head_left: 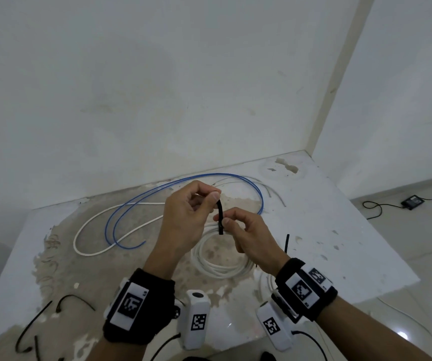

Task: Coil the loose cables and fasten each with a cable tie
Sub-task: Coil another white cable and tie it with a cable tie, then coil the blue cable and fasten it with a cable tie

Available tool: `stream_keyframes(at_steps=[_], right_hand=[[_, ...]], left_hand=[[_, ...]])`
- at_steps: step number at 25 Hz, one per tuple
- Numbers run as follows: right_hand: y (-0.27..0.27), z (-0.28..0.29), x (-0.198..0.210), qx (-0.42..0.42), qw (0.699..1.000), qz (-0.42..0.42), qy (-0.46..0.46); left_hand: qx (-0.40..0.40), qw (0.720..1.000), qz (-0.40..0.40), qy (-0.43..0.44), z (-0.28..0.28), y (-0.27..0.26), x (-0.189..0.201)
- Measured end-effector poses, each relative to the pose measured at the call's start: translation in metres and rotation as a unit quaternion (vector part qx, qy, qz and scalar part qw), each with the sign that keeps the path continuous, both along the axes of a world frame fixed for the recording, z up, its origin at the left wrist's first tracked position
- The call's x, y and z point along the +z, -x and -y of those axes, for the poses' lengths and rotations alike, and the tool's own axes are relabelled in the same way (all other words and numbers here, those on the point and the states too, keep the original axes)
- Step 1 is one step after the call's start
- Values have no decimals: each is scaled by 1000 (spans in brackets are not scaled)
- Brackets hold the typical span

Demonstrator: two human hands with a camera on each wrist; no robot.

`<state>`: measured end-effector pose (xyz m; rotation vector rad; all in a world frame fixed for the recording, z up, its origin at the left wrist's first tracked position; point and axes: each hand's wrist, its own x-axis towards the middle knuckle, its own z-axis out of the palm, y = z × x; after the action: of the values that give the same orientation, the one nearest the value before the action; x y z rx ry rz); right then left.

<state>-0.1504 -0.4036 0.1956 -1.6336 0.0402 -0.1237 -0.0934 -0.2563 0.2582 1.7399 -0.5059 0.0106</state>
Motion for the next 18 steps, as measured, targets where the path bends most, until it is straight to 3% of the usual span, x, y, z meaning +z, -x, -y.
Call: stream_keyframes(at_steps=[3,5,7,9,11,14,18], right_hand=[[3,12,-1,1,999,-31,-17],[4,22,-5,12,993,-76,-89],[5,34,-12,15,977,-118,-176],[7,45,-24,8,965,-152,-214],[11,50,-42,14,968,-186,-165],[19,54,-81,83,972,-212,57],[20,57,-129,141,943,-239,183]], left_hand=[[-15,1000,4,-7,8,0,-4],[-64,997,-8,-49,9,-6,-19],[-107,983,-47,-143,9,-2,-47],[-115,971,-114,-174,12,15,-78],[-91,967,-191,-140,15,31,-108],[-13,954,-276,-114,14,43,-151],[5,940,-298,-167,8,63,-200]])
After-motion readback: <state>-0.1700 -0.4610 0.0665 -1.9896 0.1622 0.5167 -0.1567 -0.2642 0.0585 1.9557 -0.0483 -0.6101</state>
